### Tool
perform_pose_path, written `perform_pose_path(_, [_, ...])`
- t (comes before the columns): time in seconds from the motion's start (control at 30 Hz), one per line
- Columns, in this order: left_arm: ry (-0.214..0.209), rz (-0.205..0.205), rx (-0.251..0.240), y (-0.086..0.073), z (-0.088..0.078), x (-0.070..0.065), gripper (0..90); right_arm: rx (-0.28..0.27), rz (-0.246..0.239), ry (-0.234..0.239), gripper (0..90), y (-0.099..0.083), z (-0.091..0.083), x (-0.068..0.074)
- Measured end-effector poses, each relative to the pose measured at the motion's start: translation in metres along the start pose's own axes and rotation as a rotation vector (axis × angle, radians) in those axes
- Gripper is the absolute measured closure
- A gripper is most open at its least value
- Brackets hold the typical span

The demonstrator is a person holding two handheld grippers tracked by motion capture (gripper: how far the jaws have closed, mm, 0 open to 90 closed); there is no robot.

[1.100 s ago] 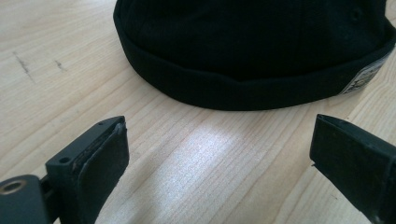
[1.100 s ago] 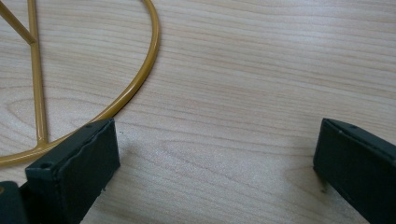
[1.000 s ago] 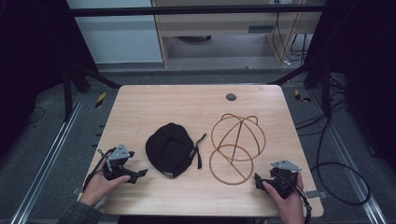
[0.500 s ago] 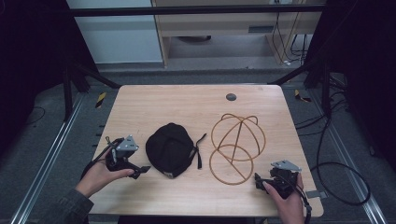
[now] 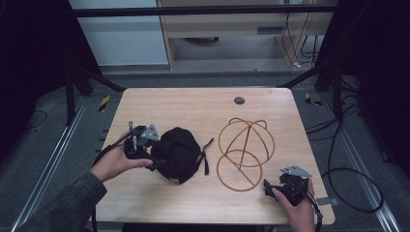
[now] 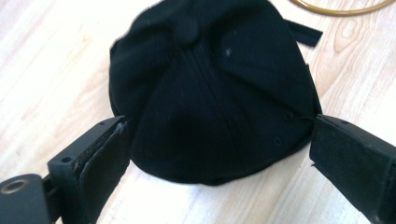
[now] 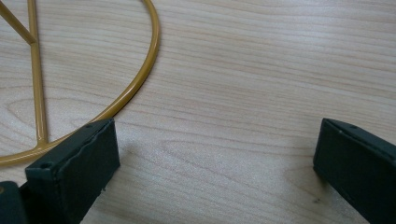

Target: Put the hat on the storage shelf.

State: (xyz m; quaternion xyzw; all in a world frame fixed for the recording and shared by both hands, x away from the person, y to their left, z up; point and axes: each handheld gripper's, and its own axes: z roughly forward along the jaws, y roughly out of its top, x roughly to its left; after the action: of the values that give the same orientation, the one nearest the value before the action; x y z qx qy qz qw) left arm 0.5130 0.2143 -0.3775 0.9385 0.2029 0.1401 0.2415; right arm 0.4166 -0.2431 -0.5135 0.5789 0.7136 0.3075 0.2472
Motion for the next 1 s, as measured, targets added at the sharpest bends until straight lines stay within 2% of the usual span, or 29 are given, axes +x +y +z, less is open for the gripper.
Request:
perform_pose_path(0.13, [-0.001,0.04,0.026,0.015,0.004,0.001,5.6,0.0,0.0,0.0,0.4,0.0,0.0,0.0])
perform_pose_path(0.23, [-0.002,0.049,0.043,0.023,0.008,0.002,6.1,0.0,0.0,0.0,0.4,0.0,0.0,0.0])
perform_pose_path(0.37, [0.002,0.039,0.052,0.031,0.014,0.007,7.5,0.0,0.001,0.0,0.4,0.0,0.0,0.0])
perform_pose_path(0.4, [-0.005,0.025,0.046,0.032,0.016,0.008,9.0,0.0,0.001,0.0,0.4,0.0,0.0,0.0])
perform_pose_path(0.63, [-0.031,0.003,0.069,0.043,0.026,0.014,12.8,0.002,0.0,-0.001,0.4,0.0,0.0,0.0])
perform_pose_path(0.77, [-0.026,-0.006,0.085,0.047,0.03,0.018,19.1,0.002,0.0,-0.001,0.4,0.0,0.0,0.0])
perform_pose_path(0.8, [-0.035,-0.024,0.085,0.048,0.032,0.021,22.6,0.002,0.0,-0.001,0.4,0.0,0.0,0.0])
perform_pose_path(0.93, [-0.057,-0.016,0.101,0.049,0.038,0.02,34.9,0.002,-0.001,-0.001,0.4,0.0,0.0,0.0])
perform_pose_path(1.0, [-0.053,-0.012,0.104,0.049,0.039,0.019,36.8,0.002,0.0,-0.001,0.4,0.0,0.0,0.0])
